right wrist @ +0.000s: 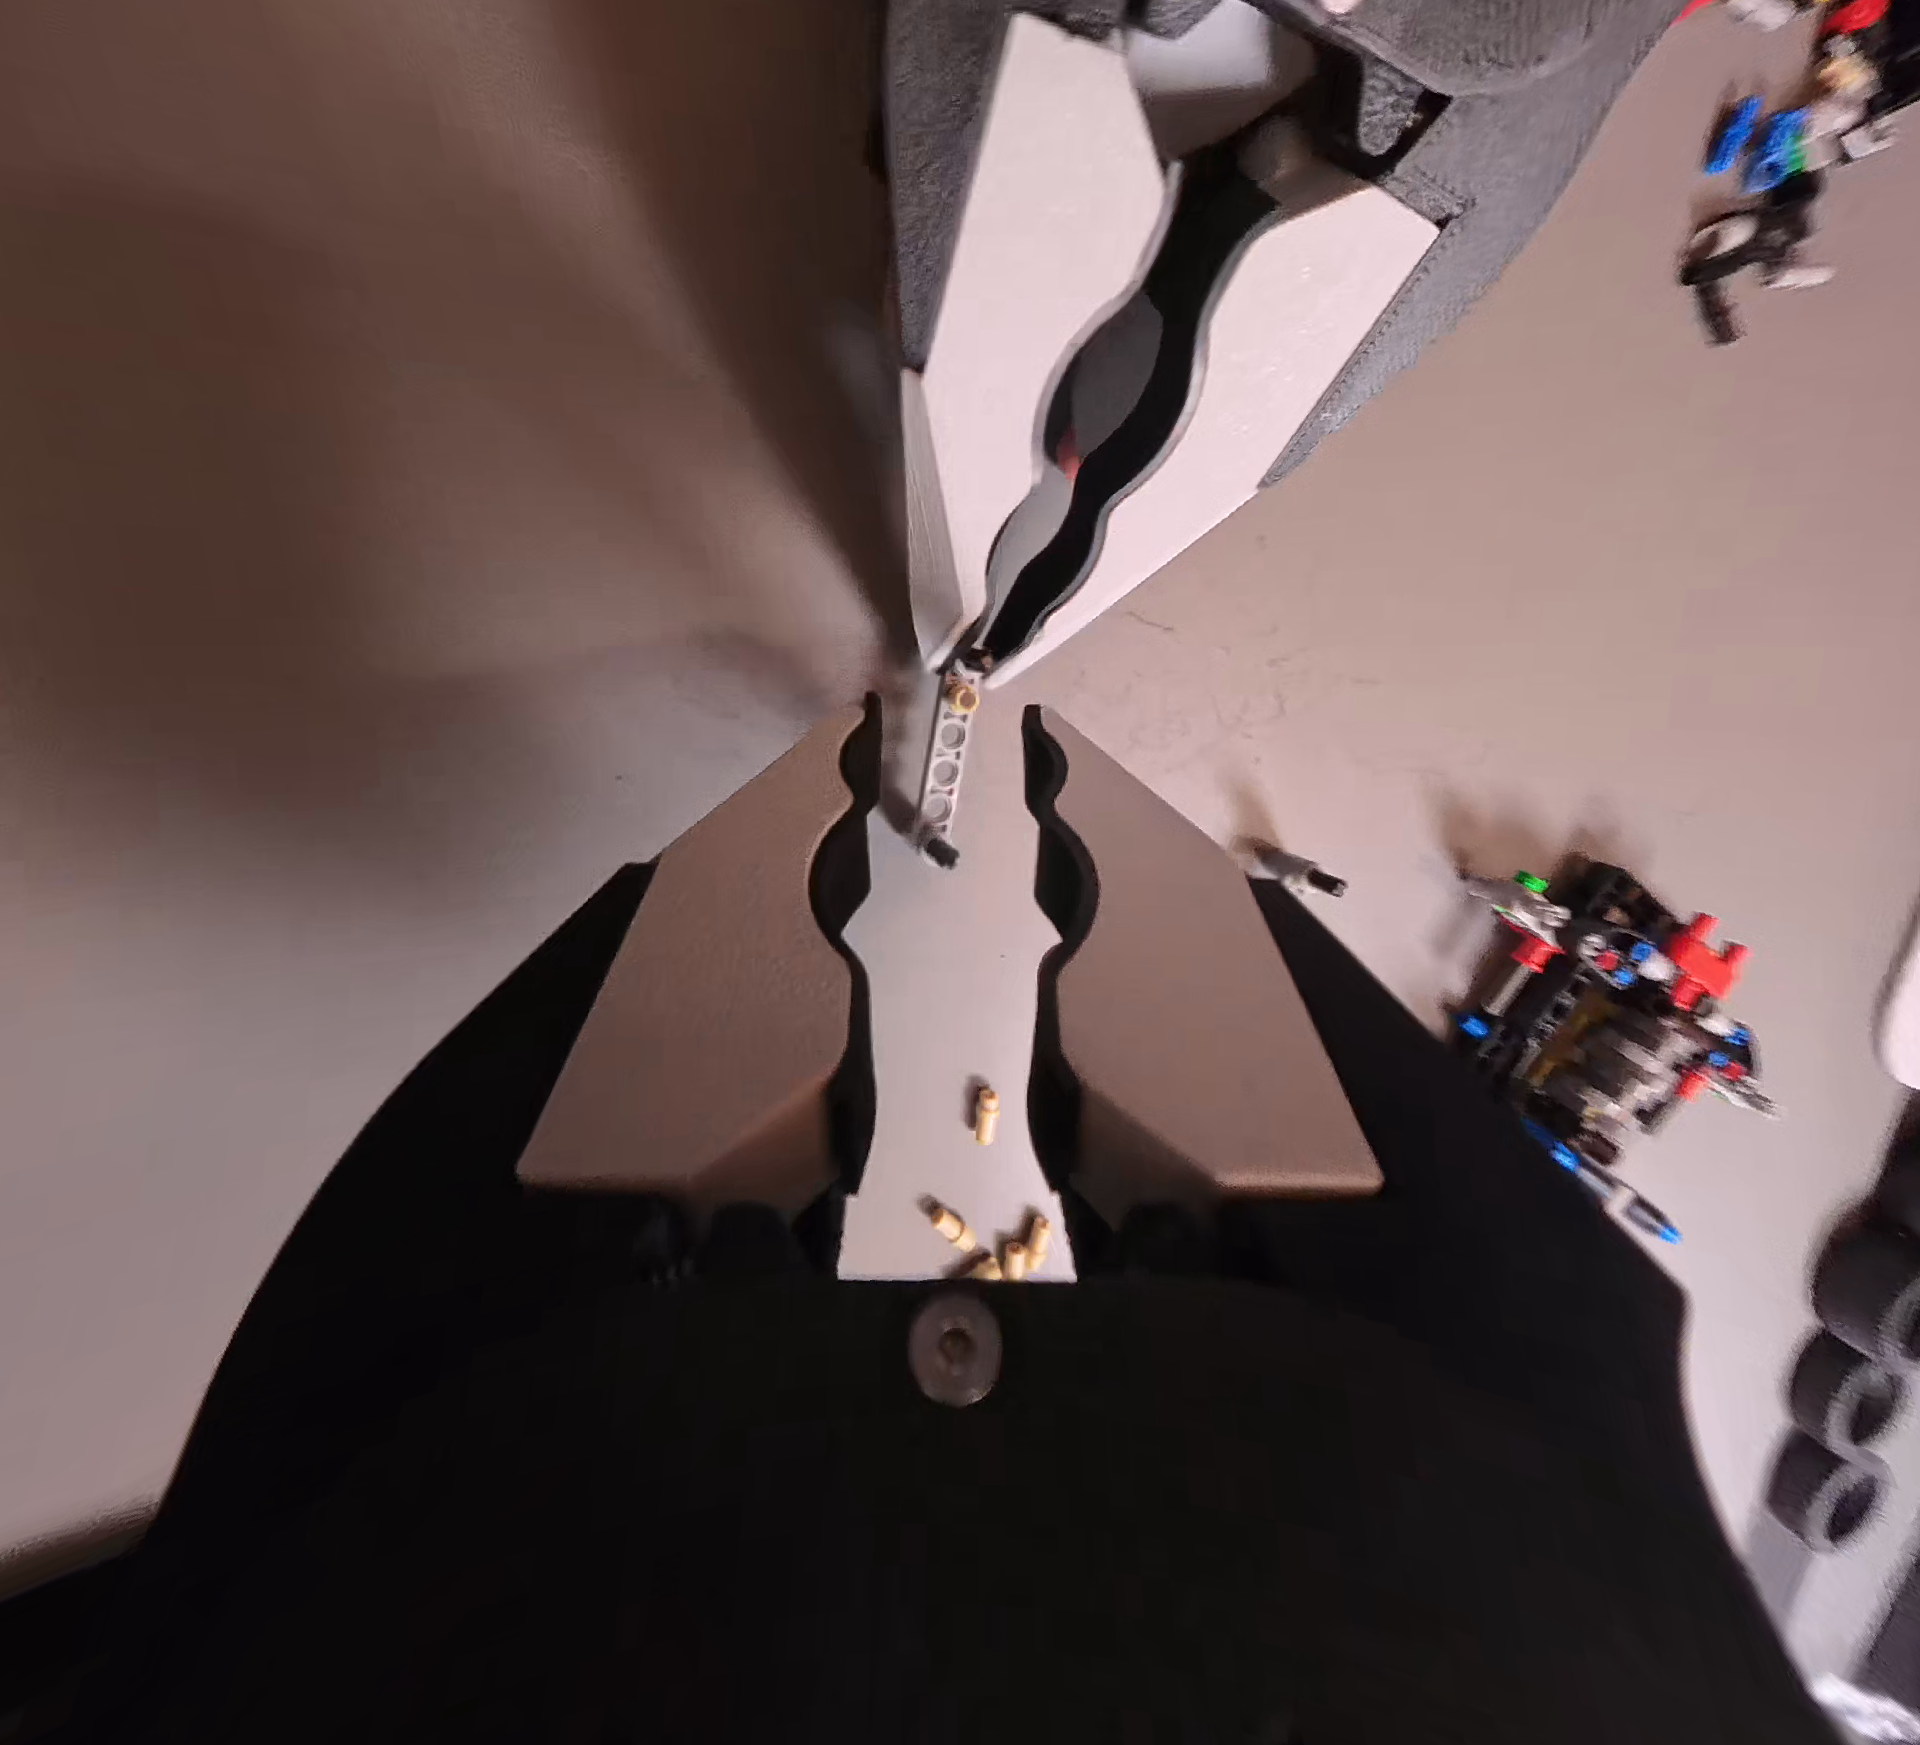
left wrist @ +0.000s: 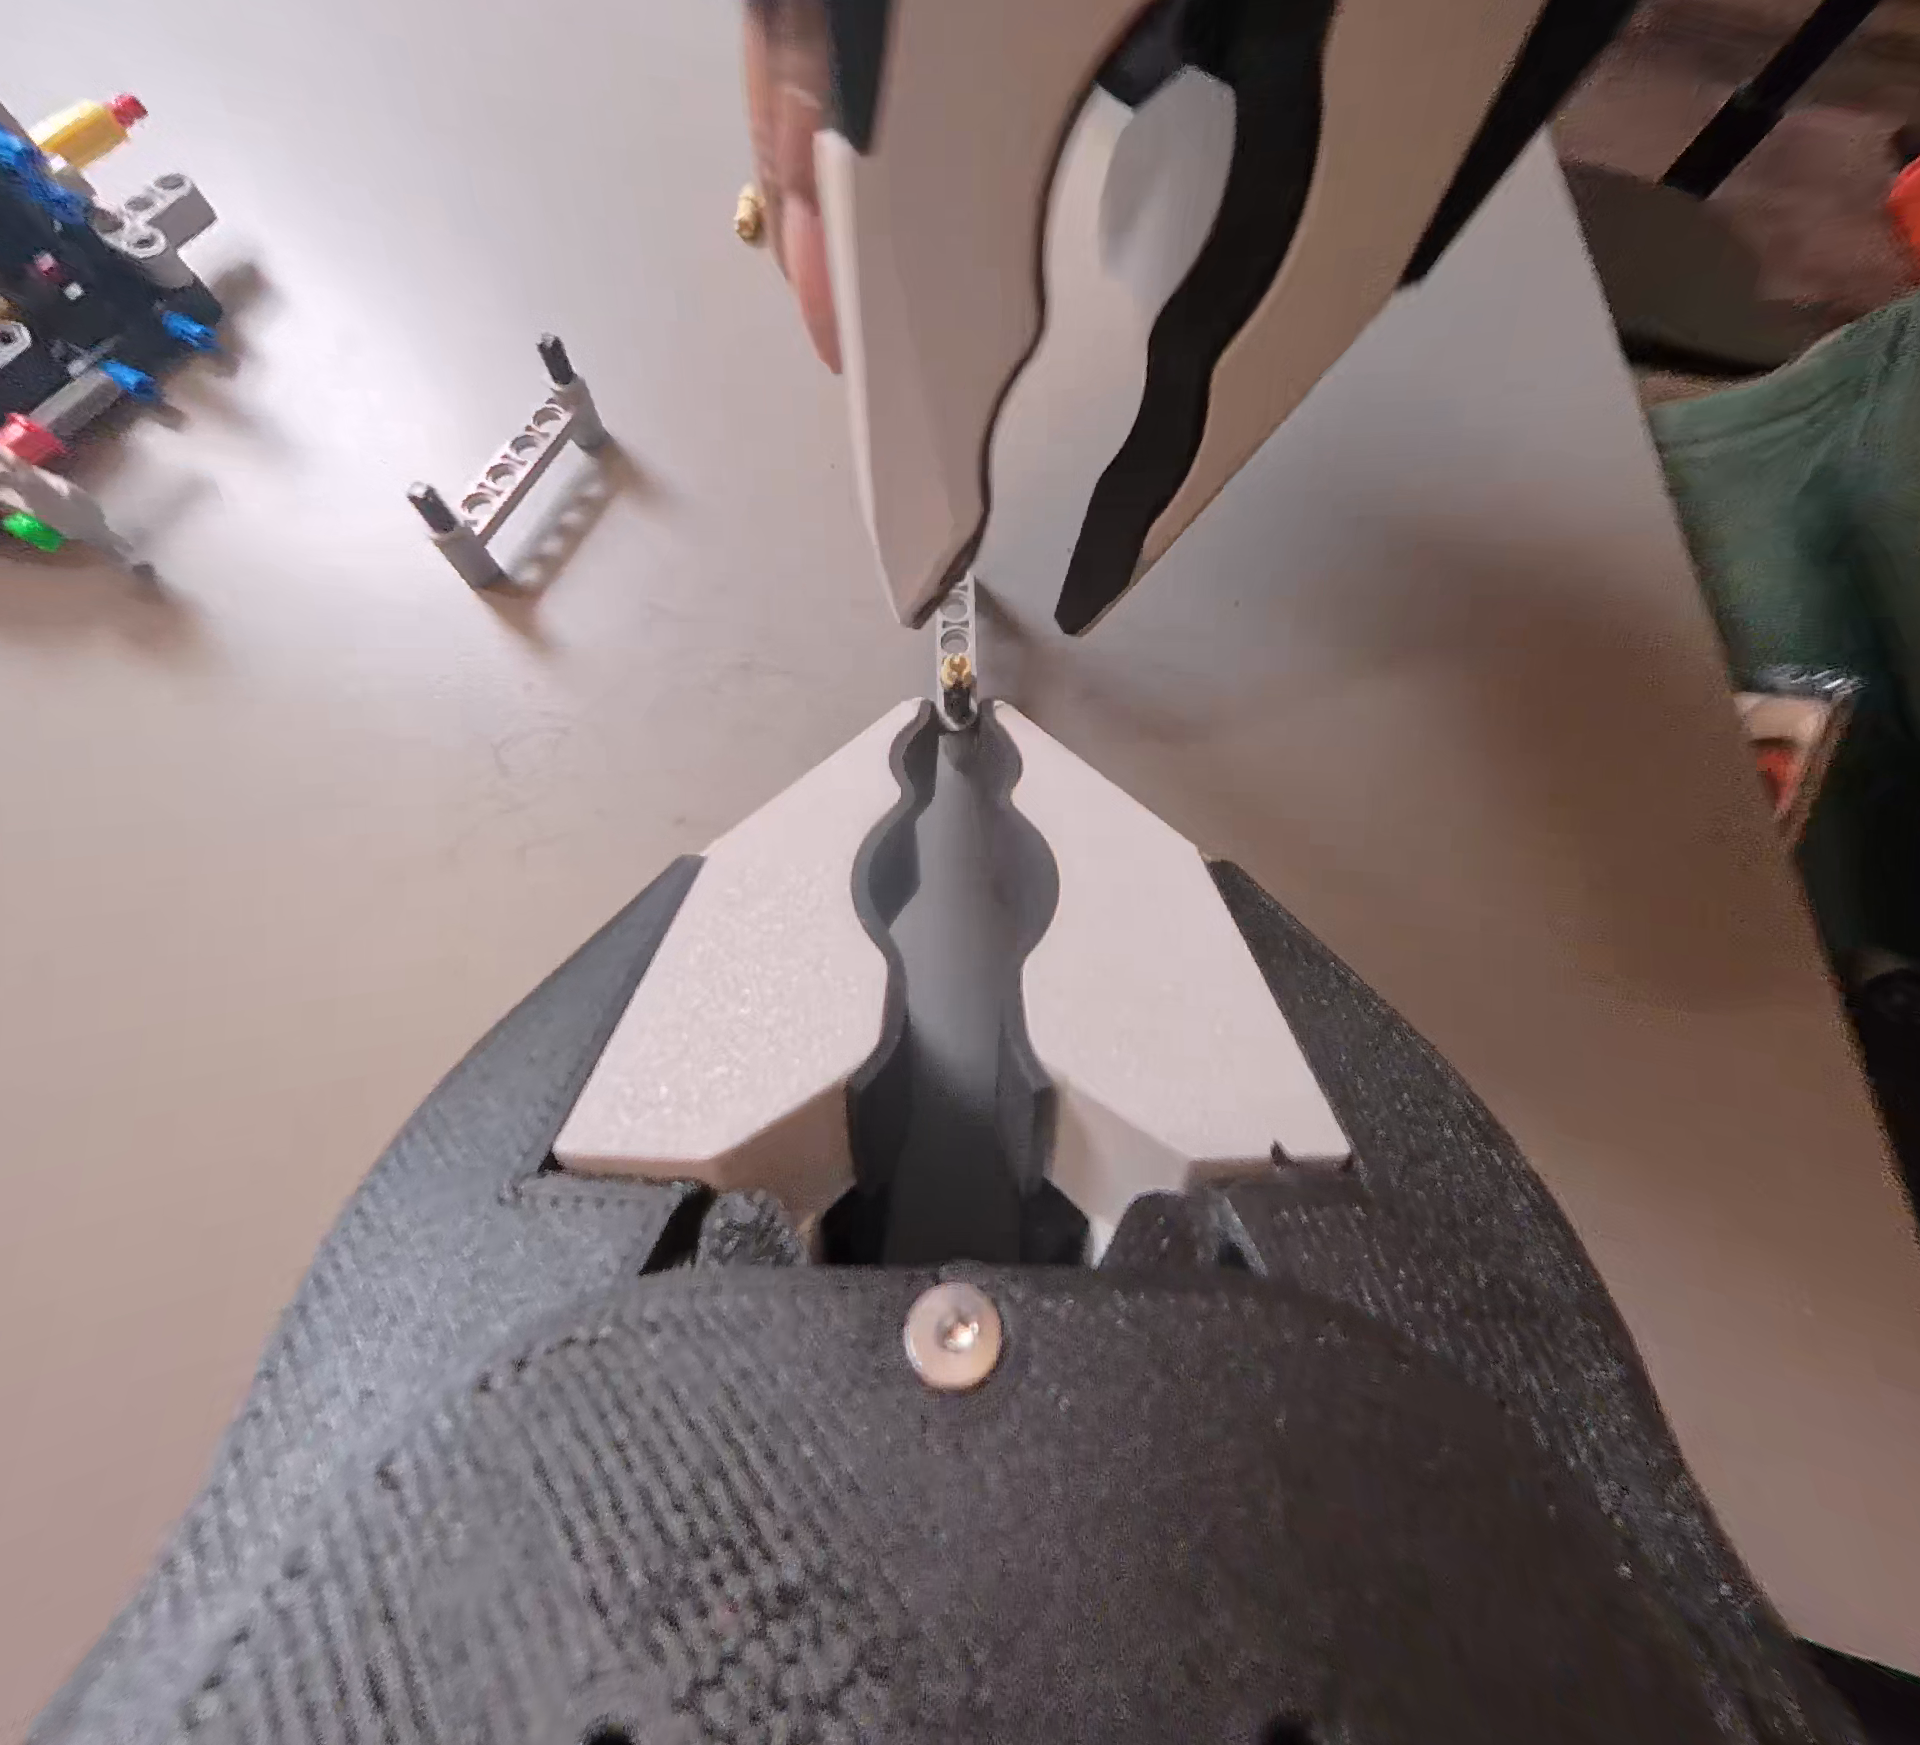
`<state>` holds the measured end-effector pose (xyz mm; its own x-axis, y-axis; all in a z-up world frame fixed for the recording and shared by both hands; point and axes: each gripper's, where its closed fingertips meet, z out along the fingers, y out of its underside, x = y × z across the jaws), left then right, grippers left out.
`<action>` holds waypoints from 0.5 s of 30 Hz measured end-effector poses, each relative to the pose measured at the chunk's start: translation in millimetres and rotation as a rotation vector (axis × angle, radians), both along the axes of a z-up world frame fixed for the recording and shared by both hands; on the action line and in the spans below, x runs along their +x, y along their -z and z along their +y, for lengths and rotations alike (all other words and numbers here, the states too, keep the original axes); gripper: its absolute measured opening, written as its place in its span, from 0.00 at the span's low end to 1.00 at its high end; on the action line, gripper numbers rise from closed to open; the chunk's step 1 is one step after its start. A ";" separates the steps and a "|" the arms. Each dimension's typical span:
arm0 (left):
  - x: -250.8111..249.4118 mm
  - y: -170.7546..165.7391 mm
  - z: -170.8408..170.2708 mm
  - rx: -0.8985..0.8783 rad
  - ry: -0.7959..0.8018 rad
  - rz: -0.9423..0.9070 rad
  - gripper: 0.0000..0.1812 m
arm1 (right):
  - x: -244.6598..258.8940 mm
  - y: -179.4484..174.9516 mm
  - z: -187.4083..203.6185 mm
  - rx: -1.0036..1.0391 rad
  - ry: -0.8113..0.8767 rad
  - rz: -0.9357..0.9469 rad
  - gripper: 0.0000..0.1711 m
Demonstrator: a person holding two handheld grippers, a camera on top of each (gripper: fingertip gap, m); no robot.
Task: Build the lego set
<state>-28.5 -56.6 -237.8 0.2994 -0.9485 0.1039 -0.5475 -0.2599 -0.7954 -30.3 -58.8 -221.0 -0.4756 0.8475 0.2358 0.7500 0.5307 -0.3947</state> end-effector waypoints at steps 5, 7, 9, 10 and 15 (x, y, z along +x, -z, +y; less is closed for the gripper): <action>-1.0 -6.0 0.2 -0.154 -0.029 -0.094 0.03 | -4.1 0.8 0.0 0.137 -0.004 0.129 0.13; -0.3 -6.5 -1.2 -0.170 -0.025 -0.103 0.03 | -4.1 4.6 -2.0 0.133 0.005 0.137 0.13; 0.7 -7.2 -2.6 -0.192 -0.024 -0.115 0.03 | -4.2 8.0 -1.4 0.164 -0.004 0.141 0.10; 1.1 -7.7 -3.4 -0.208 -0.023 -0.123 0.03 | -5.4 8.5 -0.6 0.196 -0.015 0.152 0.08; -0.6 -12.3 -5.2 -0.363 -0.039 -0.207 0.03 | -9.3 7.1 0.0 0.314 -0.057 0.194 0.06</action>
